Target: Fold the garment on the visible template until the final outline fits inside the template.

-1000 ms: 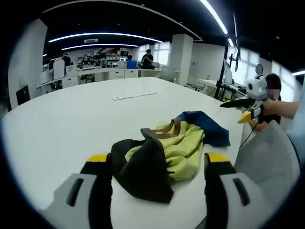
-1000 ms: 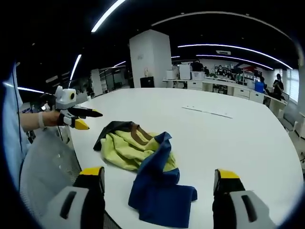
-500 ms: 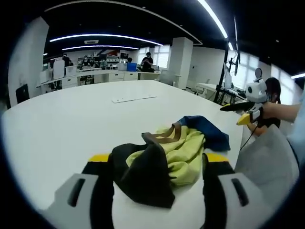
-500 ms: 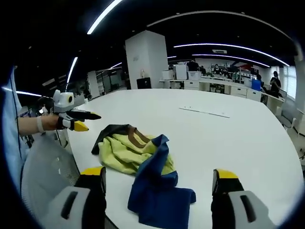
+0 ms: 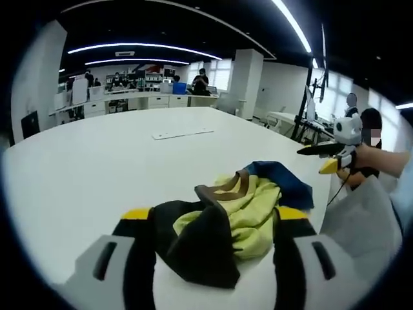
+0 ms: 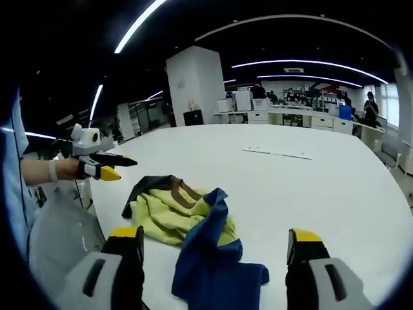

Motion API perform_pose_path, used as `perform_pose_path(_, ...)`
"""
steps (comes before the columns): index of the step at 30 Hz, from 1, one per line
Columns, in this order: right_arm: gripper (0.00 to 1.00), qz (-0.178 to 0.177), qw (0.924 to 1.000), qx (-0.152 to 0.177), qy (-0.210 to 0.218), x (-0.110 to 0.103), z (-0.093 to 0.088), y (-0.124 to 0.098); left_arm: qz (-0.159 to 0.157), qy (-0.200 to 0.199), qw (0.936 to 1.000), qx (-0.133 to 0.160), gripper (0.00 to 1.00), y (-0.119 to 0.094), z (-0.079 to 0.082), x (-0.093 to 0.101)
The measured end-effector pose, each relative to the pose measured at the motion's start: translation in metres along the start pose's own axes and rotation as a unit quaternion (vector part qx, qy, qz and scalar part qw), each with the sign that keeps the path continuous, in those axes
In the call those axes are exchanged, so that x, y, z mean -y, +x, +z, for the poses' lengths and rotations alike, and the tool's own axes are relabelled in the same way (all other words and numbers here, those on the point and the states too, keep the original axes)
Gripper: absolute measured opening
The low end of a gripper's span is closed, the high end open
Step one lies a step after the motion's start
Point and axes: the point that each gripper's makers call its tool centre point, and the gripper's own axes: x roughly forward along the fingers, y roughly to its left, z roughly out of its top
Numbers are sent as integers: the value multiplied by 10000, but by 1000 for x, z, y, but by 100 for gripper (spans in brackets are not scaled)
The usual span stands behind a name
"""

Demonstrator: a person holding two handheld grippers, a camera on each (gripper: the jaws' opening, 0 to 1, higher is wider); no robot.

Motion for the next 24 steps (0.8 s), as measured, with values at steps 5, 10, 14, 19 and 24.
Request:
perform_pose_path(5,92,45,9999,-27,88,0,-3,3,-9,8,10000,-49,69,3,-2,0)
perform_pose_path(10,91,83,9999,-65,94,1,-3,5,-54,60,9999,-83,68,7,-3,1)
perform_pose_path(14,90,80,9999,-107,57,3,-2,7,-64,135,9999,-44,68,9,-2,1)
perform_pose_path(19,89,77,9998,-150,61,2,-2,6,-64,142,9999,41,67,8,2,1)
perform_pose_path(24,89,64,9999,-145,58,3,-2,4,-70,144,9999,50,66,7,2,1)
